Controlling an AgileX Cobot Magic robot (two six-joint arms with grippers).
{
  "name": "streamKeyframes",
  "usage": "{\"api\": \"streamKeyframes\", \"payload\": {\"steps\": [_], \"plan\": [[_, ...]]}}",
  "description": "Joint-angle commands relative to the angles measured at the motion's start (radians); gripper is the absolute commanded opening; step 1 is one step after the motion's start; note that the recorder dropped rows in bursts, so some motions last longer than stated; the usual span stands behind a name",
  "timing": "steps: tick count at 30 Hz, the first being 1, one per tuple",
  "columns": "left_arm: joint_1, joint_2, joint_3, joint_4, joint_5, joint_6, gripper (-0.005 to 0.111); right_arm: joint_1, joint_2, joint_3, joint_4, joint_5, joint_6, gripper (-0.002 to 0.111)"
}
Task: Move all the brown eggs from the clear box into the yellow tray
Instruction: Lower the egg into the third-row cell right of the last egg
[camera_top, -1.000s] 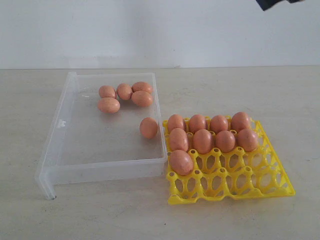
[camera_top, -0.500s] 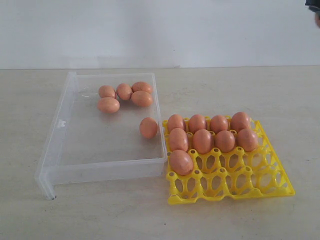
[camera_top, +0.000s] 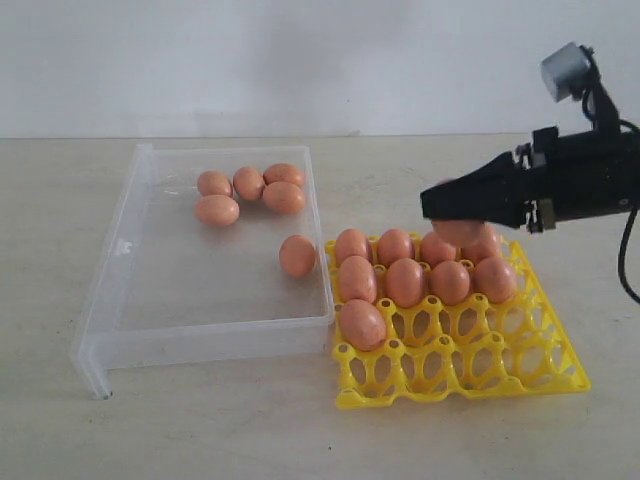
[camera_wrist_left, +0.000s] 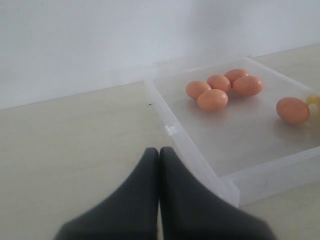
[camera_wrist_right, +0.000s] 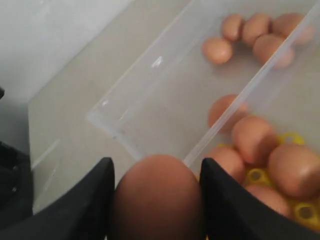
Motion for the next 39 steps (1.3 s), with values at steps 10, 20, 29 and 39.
{"api": "streamKeyframes", "payload": {"steps": [10, 20, 29, 39], "plan": [[-0.005, -0.002, 0.003, -0.007, -0.011, -0.009, -0.004, 0.105, -0.110, 0.169, -0.026, 0.343, 0.078, 0.000], [-0.005, -0.002, 0.003, -0.007, -0.011, -0.009, -0.004, 0.325, -0.306, 0.182, -0.026, 0.798, -0.032, 0.000], [-0.005, -0.002, 0.003, -0.007, -0.011, -0.009, -0.004, 0.331, -0.296, 0.201, 0.063, 0.698, -0.162, 0.000], [-0.005, -0.002, 0.003, -0.007, -0.011, -0.009, -0.004, 0.260, -0.146, 0.295, 0.456, 0.293, -0.546, 0.000]]}}
